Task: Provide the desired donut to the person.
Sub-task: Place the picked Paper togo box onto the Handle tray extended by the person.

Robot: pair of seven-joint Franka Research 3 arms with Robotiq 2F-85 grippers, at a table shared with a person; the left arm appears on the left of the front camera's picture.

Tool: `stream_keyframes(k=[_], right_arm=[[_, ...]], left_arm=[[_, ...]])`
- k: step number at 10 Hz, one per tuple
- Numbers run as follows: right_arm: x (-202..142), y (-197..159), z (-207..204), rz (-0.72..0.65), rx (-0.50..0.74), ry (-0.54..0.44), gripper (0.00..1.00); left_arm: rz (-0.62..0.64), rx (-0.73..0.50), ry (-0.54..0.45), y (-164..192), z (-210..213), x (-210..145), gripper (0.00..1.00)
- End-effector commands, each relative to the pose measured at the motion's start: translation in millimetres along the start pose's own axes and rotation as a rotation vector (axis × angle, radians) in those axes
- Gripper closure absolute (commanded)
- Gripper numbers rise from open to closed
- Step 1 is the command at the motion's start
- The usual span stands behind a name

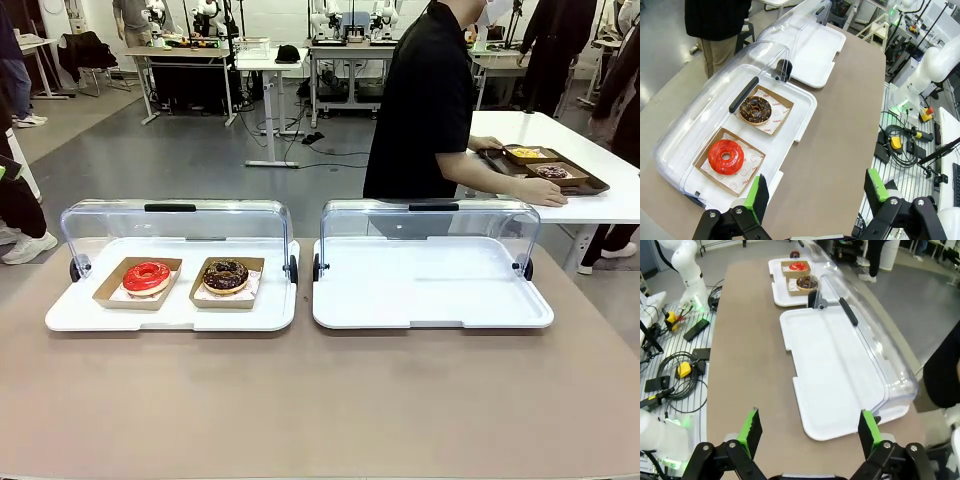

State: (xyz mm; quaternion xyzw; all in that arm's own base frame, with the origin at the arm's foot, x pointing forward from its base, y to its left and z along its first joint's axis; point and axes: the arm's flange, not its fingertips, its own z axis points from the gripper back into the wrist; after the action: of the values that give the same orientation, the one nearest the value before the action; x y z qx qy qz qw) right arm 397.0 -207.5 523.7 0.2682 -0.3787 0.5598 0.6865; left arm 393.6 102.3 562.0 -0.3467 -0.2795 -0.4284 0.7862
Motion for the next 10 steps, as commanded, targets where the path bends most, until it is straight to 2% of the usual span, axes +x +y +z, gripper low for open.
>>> stream_keyframes(k=[1, 3, 4, 10], right_arm=[[-6, -6, -3, 0.000, 0.009, -0.028, 0.00], [3, -5, -9, 0.035, 0.033, -0.055, 0.00], [-10, -4, -5, -0.020, 0.011, 0.003, 0.00], [-10, -4, -5, -0.020, 0.011, 0.003, 0.00]], left_arm=[[0.013, -0.005, -0.015, -2, 1, 3, 0.00], [0.013, -0.005, -0.015, -2, 1, 3, 0.00], [0.013, -0.005, -0.015, -2, 1, 3, 0.00], [0.013, -0.005, -0.015, -2, 1, 3, 0.00]])
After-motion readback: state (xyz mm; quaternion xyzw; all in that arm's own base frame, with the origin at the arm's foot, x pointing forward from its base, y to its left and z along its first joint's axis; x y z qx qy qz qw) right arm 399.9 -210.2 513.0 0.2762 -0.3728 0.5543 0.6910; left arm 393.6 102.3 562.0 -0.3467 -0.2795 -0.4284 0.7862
